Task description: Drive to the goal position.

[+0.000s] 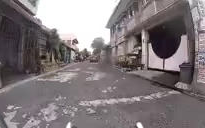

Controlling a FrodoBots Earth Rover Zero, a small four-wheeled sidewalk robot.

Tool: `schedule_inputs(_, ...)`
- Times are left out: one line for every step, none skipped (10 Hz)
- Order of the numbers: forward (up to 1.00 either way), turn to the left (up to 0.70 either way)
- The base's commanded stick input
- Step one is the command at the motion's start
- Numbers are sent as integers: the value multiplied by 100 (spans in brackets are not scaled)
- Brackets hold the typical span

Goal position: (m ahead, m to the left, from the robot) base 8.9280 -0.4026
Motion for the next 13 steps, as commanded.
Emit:
schedule_inputs(70,0)
schedule_inputs(70,0)
schedule_inputs(70,0)
schedule_inputs(70,0)
schedule_inputs(70,0)
schedule_inputs(70,0)
schedule_inputs(70,0)
schedule_inputs(70,0)
schedule_inputs(70,0)
schedule_inputs(70,0)
schedule_inputs(70,0)
schedule_inputs(70,0)
schedule_inputs(70,0)
